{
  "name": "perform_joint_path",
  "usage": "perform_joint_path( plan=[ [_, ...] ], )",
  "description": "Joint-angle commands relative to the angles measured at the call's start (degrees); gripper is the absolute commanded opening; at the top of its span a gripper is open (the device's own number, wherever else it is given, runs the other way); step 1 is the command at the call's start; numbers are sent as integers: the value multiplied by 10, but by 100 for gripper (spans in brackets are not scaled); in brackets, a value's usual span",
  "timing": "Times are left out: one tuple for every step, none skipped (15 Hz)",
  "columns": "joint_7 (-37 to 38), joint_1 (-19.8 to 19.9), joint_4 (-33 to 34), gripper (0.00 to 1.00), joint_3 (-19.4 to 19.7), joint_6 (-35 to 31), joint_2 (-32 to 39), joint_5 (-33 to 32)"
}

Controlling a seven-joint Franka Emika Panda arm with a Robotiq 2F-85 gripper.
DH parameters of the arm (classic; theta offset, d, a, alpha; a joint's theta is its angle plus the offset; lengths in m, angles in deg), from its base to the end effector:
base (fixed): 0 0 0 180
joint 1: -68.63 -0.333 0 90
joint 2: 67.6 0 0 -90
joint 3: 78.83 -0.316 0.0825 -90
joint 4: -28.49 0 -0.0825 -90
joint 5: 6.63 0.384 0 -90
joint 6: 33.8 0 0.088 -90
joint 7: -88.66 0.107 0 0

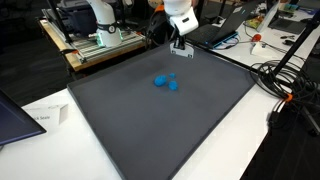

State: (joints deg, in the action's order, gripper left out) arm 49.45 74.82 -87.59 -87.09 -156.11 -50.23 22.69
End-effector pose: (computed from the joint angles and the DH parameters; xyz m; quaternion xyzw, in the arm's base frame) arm 0.5773 0.0402 0.2905 -0.9516 -0.1915 0.0198 0.2397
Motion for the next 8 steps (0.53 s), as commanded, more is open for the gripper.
perform_joint_path(
  plan=[
    [-57,12,-32,1,0,-7,-13,64],
    [-64,11,-37,1,3,-8,-12,72],
    [-72,10,-41,1,6,-8,-11,79],
    [-76,9,-46,1,9,-15,-11,84],
    [-84,9,-51,1,11,-19,-10,92],
    [-90,10,-54,1,14,-22,-9,97],
    [-94,10,-55,1,16,-23,-8,100],
    [-99,11,-57,1,19,-23,-6,104]
  ],
)
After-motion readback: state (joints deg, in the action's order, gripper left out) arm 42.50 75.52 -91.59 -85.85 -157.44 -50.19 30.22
